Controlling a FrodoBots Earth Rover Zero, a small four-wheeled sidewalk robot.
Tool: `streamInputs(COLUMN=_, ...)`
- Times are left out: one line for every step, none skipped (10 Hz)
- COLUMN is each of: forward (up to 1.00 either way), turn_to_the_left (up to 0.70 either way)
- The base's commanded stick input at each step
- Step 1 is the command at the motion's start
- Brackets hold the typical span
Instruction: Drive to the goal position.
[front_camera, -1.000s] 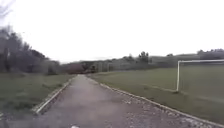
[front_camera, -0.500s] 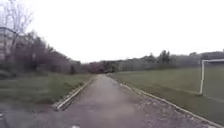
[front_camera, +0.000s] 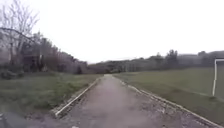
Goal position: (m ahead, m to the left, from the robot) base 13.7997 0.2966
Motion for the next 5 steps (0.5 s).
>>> streamInputs(forward=0.70, turn_to_the_left=0.00)
streamInputs(forward=0.70, turn_to_the_left=0.00)
streamInputs(forward=0.70, turn_to_the_left=0.00)
streamInputs(forward=0.70, turn_to_the_left=0.00)
streamInputs(forward=0.70, turn_to_the_left=0.00)
